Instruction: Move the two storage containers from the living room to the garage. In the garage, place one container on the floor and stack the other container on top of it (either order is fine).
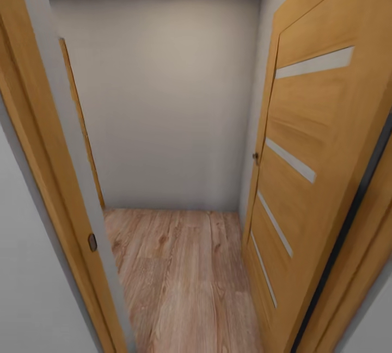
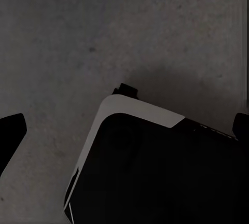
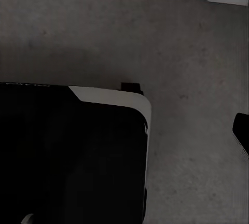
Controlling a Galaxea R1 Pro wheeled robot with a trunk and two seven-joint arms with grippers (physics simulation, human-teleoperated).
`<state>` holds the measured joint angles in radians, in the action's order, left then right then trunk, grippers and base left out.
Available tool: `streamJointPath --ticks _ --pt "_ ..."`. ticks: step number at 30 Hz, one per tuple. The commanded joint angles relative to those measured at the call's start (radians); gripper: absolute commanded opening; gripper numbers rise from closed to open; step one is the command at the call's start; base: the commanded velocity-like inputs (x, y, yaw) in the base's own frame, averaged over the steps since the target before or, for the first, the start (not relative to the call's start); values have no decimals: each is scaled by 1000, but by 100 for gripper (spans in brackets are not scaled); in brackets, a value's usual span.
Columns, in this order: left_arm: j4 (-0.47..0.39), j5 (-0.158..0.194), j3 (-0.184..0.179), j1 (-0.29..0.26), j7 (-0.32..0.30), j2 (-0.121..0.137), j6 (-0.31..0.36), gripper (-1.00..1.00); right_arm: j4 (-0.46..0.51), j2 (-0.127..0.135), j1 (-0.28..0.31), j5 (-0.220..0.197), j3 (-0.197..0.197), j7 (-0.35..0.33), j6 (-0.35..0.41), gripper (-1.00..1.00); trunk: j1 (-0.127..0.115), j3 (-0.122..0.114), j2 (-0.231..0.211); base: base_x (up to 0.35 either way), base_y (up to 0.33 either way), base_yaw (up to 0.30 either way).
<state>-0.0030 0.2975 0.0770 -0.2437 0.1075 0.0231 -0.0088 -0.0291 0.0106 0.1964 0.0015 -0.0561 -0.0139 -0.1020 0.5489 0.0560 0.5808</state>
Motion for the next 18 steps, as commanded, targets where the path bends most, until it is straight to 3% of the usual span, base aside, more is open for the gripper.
streamJointPath --ticks 1,18 --pt "0 1 7 -1 1 0 -1 100 -3 0 2 0 -5 -1 -7 100 1 2 2 317 0 0" --pt "0 2 7 0 3 0 -3 100 -3 -5 2 -3 -4 -1 -3 100 1 2 2 317 -16 0"
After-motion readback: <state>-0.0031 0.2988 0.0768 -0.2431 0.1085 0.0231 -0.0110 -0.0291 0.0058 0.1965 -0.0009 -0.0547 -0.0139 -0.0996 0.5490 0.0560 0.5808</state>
